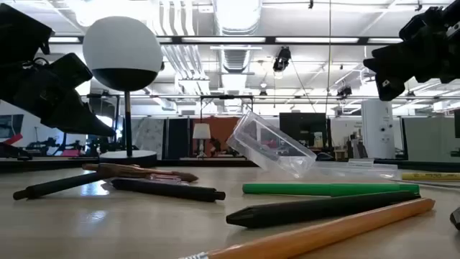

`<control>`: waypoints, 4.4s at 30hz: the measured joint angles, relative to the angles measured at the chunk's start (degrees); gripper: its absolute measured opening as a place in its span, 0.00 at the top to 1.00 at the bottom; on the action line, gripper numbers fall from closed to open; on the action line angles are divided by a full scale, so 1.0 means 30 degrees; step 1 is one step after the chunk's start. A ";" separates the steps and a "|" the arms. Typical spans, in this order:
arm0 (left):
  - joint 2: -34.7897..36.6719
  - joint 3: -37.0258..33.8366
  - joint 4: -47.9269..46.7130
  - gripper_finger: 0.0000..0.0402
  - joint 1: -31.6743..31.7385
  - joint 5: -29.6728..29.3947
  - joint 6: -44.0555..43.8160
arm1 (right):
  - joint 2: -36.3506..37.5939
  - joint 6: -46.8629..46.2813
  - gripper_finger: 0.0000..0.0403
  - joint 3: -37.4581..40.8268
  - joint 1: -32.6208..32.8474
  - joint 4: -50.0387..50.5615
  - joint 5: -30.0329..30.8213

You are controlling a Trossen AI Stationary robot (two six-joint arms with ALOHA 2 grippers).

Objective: Pick & place school supplies into a supply box

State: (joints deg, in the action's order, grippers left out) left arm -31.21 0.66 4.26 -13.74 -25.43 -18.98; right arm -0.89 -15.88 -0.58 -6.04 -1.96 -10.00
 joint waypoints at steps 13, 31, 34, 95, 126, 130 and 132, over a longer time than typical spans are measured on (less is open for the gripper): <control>-0.0001 0.0001 0.0002 0.70 -0.0002 -0.0001 -0.0004 | -0.0003 0.0000 0.76 0.0000 0.0007 0.0000 0.0001; -0.0003 -0.0005 -0.0002 0.70 -0.0006 0.0005 0.0000 | -0.0005 0.0000 0.76 0.0000 0.0001 0.0000 -0.0001; 0.0001 -0.0001 0.0001 0.70 -0.0004 0.0005 -0.0004 | 0.0001 0.0000 0.76 0.0006 0.0005 0.0000 0.0001; 0.0004 0.0001 0.0004 0.70 -0.0007 -0.0001 0.0000 | -1.3504 -1.1372 0.75 -1.1905 0.1019 2.0125 0.0554; 0.0004 0.0001 0.0003 0.70 -0.0007 -0.0001 -0.0001 | -2.3636 -1.0154 0.44 -1.1507 0.5108 1.9435 0.2213; -0.0001 0.0001 0.0002 0.70 0.0000 -0.0001 -0.0007 | -2.4924 -1.0932 0.44 -1.1647 0.5318 1.8802 0.2952; 0.0004 0.0001 0.0002 0.70 0.0000 0.0003 0.0000 | -2.5467 -1.1066 0.44 -1.1657 0.5318 1.8306 0.2916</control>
State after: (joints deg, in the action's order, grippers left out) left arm -31.20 0.67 4.27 -13.74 -25.42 -18.98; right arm -77.29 -49.08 -35.55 9.91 52.96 -1.26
